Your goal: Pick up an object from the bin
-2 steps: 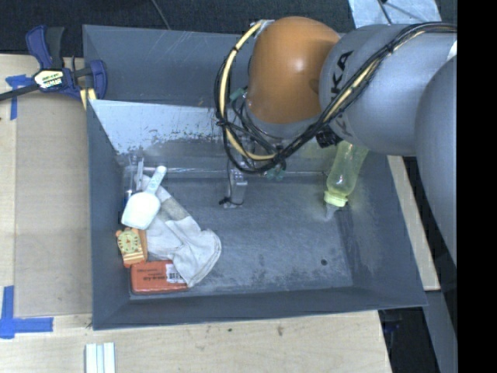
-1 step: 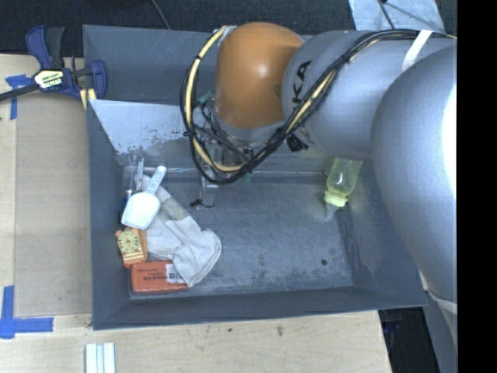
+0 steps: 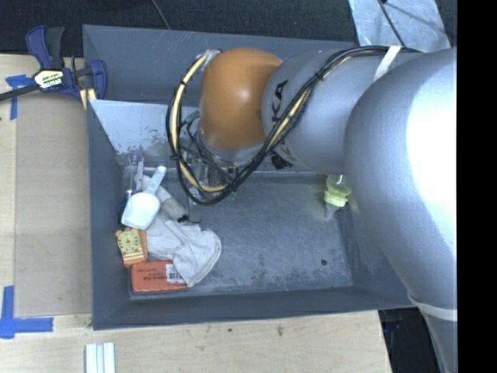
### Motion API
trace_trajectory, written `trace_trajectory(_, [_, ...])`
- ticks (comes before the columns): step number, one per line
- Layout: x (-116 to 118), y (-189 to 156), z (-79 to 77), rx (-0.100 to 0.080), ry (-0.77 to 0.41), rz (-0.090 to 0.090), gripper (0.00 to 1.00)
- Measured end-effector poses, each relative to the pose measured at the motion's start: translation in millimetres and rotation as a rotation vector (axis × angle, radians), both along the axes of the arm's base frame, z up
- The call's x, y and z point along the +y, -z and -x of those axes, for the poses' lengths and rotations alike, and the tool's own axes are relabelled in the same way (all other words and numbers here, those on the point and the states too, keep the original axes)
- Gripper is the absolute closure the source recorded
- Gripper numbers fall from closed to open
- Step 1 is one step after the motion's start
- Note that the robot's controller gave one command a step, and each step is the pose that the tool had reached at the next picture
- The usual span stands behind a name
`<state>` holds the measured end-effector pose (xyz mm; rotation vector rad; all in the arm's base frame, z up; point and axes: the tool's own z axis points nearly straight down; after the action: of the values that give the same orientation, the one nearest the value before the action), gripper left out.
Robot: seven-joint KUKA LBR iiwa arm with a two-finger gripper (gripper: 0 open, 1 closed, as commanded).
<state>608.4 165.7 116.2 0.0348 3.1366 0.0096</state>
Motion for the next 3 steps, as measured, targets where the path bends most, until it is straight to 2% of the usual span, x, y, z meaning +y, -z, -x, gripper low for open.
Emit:
trace_trajectory(1, [3.7,18.9,-7.9,0.004,0.059,0.009,0.00])
trace_trajectory(2, [48.6,29.7,0.9,0.001,-0.036,0.007,0.00])
trace_trajectory(3, [64.7,44.1,29.7,-0.001,-0.130,0.004,1.00])
